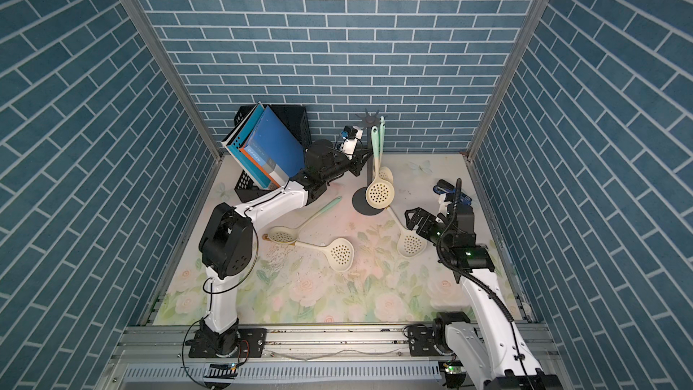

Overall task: Hang the skimmer on the kitchen utensil rack
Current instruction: Adjust the rack at the center of the board.

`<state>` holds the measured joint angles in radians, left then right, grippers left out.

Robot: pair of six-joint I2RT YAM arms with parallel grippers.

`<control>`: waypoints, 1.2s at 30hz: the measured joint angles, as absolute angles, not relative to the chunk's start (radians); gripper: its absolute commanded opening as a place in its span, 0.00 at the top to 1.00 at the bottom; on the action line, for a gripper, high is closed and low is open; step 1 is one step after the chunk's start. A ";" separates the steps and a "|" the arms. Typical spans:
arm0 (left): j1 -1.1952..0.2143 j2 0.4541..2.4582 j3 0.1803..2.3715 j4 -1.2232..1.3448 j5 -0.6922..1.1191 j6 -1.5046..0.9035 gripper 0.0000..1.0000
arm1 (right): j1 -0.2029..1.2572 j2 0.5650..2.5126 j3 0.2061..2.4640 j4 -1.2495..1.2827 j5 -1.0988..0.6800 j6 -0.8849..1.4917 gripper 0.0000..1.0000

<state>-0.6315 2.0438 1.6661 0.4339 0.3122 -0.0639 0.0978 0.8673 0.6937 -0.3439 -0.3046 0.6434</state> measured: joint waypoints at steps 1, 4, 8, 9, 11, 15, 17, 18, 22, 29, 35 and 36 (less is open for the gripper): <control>-0.636 2.041 1.663 0.434 0.292 -0.064 1.00 | 0.098 0.874 0.705 -0.353 -0.292 0.636 0.01; -0.652 2.039 1.662 0.432 0.232 -0.066 1.00 | 0.098 0.899 0.741 -0.378 -0.268 0.620 0.01; -0.672 2.039 1.661 0.432 0.153 -0.072 1.00 | 0.097 0.936 0.773 -0.391 -0.250 0.612 0.01; -0.676 2.039 1.661 0.432 0.137 -0.074 1.00 | 0.097 0.944 0.778 -0.394 -0.247 0.610 0.01; -0.686 2.039 1.660 0.433 0.097 -0.078 1.00 | 0.097 0.961 0.784 -0.403 -0.239 0.604 0.01; -0.704 2.038 1.654 0.442 0.029 -0.082 1.00 | 0.093 0.985 0.786 -0.412 -0.239 0.601 0.01; -0.715 2.038 1.654 0.442 -0.004 -0.083 1.00 | 0.091 0.997 0.786 -0.412 -0.240 0.600 0.01; -0.719 2.038 1.654 0.442 -0.015 -0.083 1.00 | 0.090 1.002 0.786 -0.412 -0.242 0.599 0.01; -0.730 2.038 1.653 0.442 -0.047 -0.090 1.00 | 0.085 1.038 0.787 -0.410 -0.268 0.593 0.01; -0.731 2.006 1.604 0.459 -0.061 -0.096 0.75 | 0.083 1.150 0.806 -0.397 -0.339 0.566 0.02; -0.733 1.904 1.460 0.530 -0.075 -0.099 0.47 | 0.081 1.261 0.846 -0.375 -0.369 0.487 0.03; -0.733 1.888 1.444 0.540 -0.081 -0.096 0.45 | 0.081 1.281 0.857 -0.374 -0.374 0.469 0.03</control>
<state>-0.7330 1.8877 1.4441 0.5396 -0.0811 -0.0963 0.0811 1.2812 0.8570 -0.3737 -0.3737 0.4690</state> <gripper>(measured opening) 0.500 0.972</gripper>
